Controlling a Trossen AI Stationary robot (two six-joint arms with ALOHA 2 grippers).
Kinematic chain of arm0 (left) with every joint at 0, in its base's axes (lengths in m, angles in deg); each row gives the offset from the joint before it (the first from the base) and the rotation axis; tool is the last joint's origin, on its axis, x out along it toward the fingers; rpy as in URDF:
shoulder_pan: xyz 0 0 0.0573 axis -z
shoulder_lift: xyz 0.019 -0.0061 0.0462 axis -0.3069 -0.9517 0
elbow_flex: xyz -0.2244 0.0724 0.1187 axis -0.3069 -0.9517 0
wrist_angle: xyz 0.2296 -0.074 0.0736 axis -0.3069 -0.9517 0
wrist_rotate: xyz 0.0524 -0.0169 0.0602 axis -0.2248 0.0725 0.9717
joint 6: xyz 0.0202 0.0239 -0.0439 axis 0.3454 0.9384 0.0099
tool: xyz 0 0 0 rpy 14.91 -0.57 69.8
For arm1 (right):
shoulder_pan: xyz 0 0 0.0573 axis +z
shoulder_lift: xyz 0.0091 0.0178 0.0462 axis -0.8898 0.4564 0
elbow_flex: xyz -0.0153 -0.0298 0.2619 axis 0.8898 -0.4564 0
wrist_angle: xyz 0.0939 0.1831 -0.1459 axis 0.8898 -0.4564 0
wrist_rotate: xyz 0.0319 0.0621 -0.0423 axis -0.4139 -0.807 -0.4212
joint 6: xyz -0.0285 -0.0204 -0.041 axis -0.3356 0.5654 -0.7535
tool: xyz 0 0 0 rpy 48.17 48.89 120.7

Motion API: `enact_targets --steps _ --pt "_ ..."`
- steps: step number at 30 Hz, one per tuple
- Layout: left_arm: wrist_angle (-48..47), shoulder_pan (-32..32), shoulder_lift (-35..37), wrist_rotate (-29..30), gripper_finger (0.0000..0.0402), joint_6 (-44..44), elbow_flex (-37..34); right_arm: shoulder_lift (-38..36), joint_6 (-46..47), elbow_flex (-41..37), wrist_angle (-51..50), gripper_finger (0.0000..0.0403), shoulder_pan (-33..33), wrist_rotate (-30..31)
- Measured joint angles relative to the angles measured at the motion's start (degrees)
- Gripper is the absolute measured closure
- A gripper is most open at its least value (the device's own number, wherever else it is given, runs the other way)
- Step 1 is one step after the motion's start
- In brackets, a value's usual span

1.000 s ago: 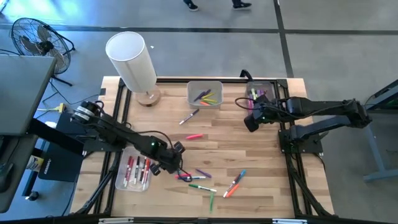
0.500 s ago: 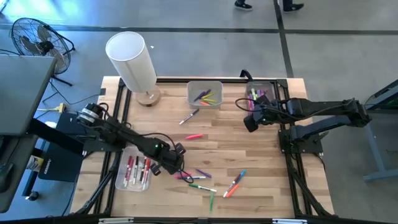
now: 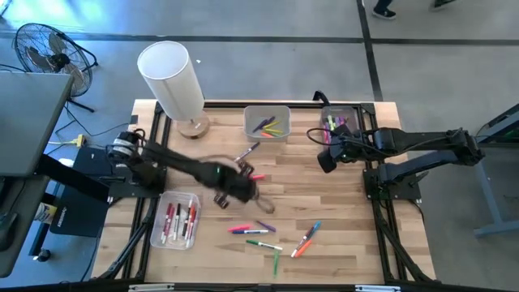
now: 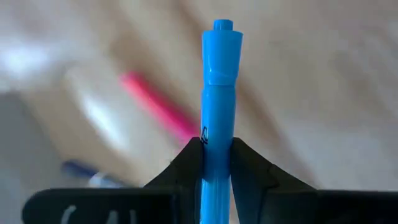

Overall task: Pick & Place Markers
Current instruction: Put the blue highlighter pen into the black bin

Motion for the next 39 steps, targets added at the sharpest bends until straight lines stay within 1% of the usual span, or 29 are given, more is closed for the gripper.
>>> enact_targets --steps 5,6,8,11,14,16,20,22,25,28,31,34,37,39 --pt "0.36 -8.65 2.51 -0.14 0.0352 -1.42 6.96 0.02 -0.13 0.0 -0.09 0.0361 0.31 -3.06" --pt "1.53 -10.36 2.89 -1.67 0.0352 -2.95 8.16 0.0 0.27 0.0 -0.09 0.0361 0.96 -3.21" --pt "5.86 -13.55 3.59 -6.56 0.0352 -7.39 10.67 0.01 1.52 0.0 -0.05 0.0363 2.71 -2.88" --pt "11.62 -17.31 5.4 -14.44 0.0352 -17.01 13.27 0.02 3.77 0.0 0.54 0.0367 6.03 -1.45" --pt "17.35 -19.38 6.03 -19.65 0.0352 -27.32 14.94 0.02 4.27 -0.02 4.34 0.0367 9.43 1.13" --pt "21.21 -19.69 5.97 -22.05 0.0352 -32.42 15.8 0.02 3.15 -0.02 9.45 0.0364 11.24 3.28" --pt "26.07 -19.39 5.97 -24.78 0.0352 -36.37 16.9 0.02 -3.78 -0.02 22.85 0.035 13.15 4.45" --pt "27.32 -19.06 5.97 -26.1 0.0352 -39.0 17.48 0.02 -6.97 -0.02 29.74 0.034 13.55 4.87" --pt "27.65 -19.04 5.97 -26.67 0.0352 -43.04 18.48 0.02 -10.26 -0.02 37.24 0.032 13.89 6.1" --pt "28.16 -19.04 5.97 -26.99 0.0352 -45.69 19.01 0.02 -12.13 -0.02 40.82 0.0296 13.88 7.52" --pt "29.15 -19.04 5.97 -28.48 0.035 -45.83 19.59 0.02 -13.09 -0.02 42.86 0.0271 13.64 10.2" --pt "29.57 -18.65 5.97 -29.55 0.0348 -46.23 20.55 0.05 -16.09 -0.02 45.87 0.025 13.6 12.61" --pt "30.02 -17.89 5.97 -30.08 0.0347 -46.23 20.88 0.44 -20.25 -0.02 49.8 0.0233 13.62 16.08" --pt "30.17 -17.54 5.97 -30.32 0.0347 -46.23 20.88 0.5 -22.45 -0.02 52.02 0.0227 13.36 16.5"
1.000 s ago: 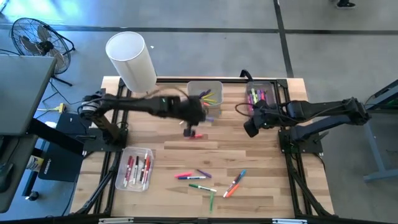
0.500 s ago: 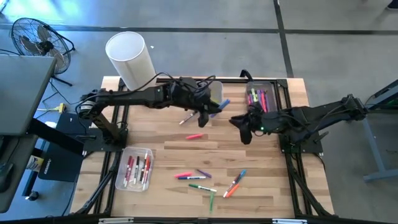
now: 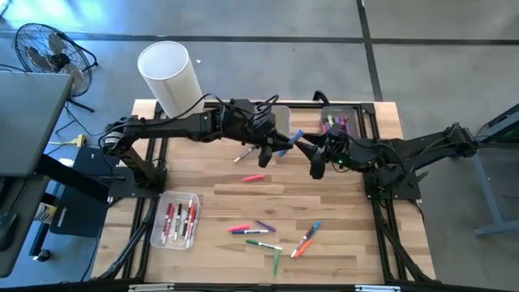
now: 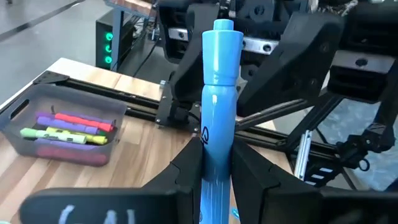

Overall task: Pick & Place Markers
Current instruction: Put the blue highlighter pen into the black bin

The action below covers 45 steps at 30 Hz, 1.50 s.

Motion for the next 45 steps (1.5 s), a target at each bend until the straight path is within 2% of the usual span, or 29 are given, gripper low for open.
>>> enact_targets --steps 8,13,17,22,30,38,45 --pt "0.44 0.28 0.0 0.24 0.0345 0.0 0.0 0.27 -0.41 0.0 2.91 0.0231 -2.93 -5.72" --pt "0.63 0.27 0.0 0.24 0.0345 0.0 0.0 2.64 -3.58 0.0 5.8 0.0253 -4.38 -10.2" --pt "0.21 0.29 0.0 0.05 0.0345 0.02 0.0 5.3 -6.84 0.02 10.9 0.0286 -5.07 -10.45" --pt "0.12 0.29 0.02 -0.11 0.0345 0.62 0.0 6.3 -7.53 0.02 12.38 0.035 -5.32 -10.86" --pt "0.32 0.31 0.02 -0.68 0.034 1.55 -0.01 6.24 -8.85 0.04 12.47 0.0355 -5.32 -10.99" --pt "0.15 0.26 0.02 -0.5 0.0275 1.07 -0.02 6.26 -9.52 0.04 12.13 0.0355 -5.32 -10.06" --pt "-3.96 -0.46 0.04 -0.6 0.0226 4.12 -0.02 5.3 -8.37 0.02 9.6 0.0354 -5.32 -4.87"
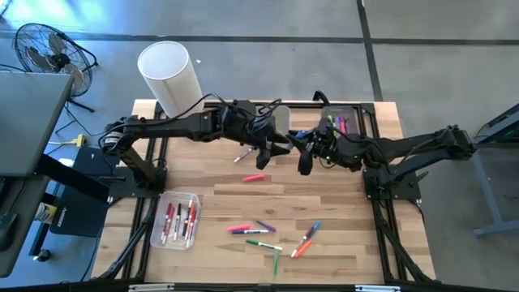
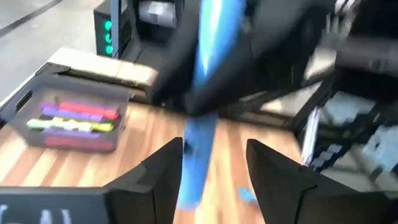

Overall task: Pick & Place Markers
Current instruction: Put the blue highlighter pen into the black bin

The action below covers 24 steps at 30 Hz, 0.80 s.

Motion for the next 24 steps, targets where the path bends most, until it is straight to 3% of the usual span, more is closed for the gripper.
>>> enact_targets --steps 5,9,17,24 --pt "-11.4 -3.48 2.5 -0.16 0.0219 1.0 1.39 -2.67 8.05 0.0 -10.08 0.0354 -1.72 6.2" --pt "-21.74 -7.31 5.76 0.17 0.0219 2.71 1.72 -4.92 14.2 0.0 -20.11 0.0354 -6.56 5.54" --pt "-32.59 -10.19 7.34 2.89 0.0219 3.01 1.81 -2.55 24.33 0.02 -40.73 0.0354 -27.54 -7.76" --pt "-33.64 -9.31 7.19 1.08 0.0219 2.81 -2.49 4.53 21.46 0.0 -50.29 0.0351 -44.47 -19.25"
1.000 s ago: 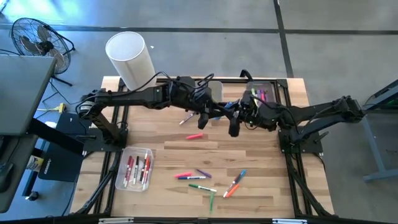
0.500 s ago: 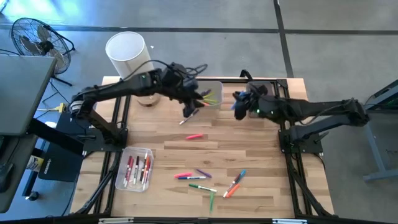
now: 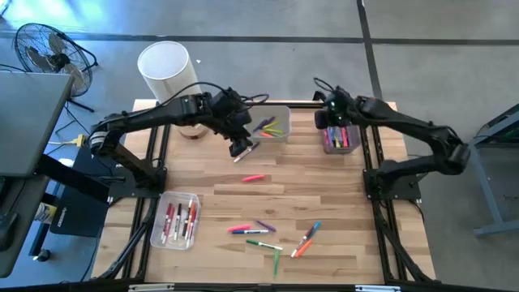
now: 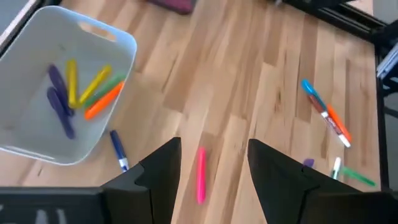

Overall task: Pick & Place Markers
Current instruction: Put the blue highlighter pen into the black bin, then put the pink pen into the white bin

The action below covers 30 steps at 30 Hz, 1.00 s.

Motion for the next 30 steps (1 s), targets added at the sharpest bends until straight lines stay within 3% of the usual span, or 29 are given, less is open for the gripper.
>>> enact_targets --steps 5,12,22,25,30 --pt "0.12 0.45 -0.04 -0.42 0.0218 -0.01 -2.64 7.11 -4.29 0.0 0.03 0.035 -6.33 -4.26" --pt "0.68 0.43 -0.01 -3.67 0.0218 0.09 -5.3 14.91 -7.49 0.0 0.52 0.0337 -9.57 -7.07" --pt "0.45 1.01 -3.5 -2.75 0.0218 4.32 -5.49 15.99 -11.96 0.02 3.99 0.0302 -9.8 -7.03" --pt "0.4 3.01 -4.75 0.78 0.0218 7.75 -5.51 15.97 -13.52 0.02 3.97 0.029 -9.8 -7.83" --pt "0.71 8.39 -5.18 11.91 0.0218 13.15 -5.51 15.33 -14.69 0.02 2.25 0.0268 -9.81 -8.57"
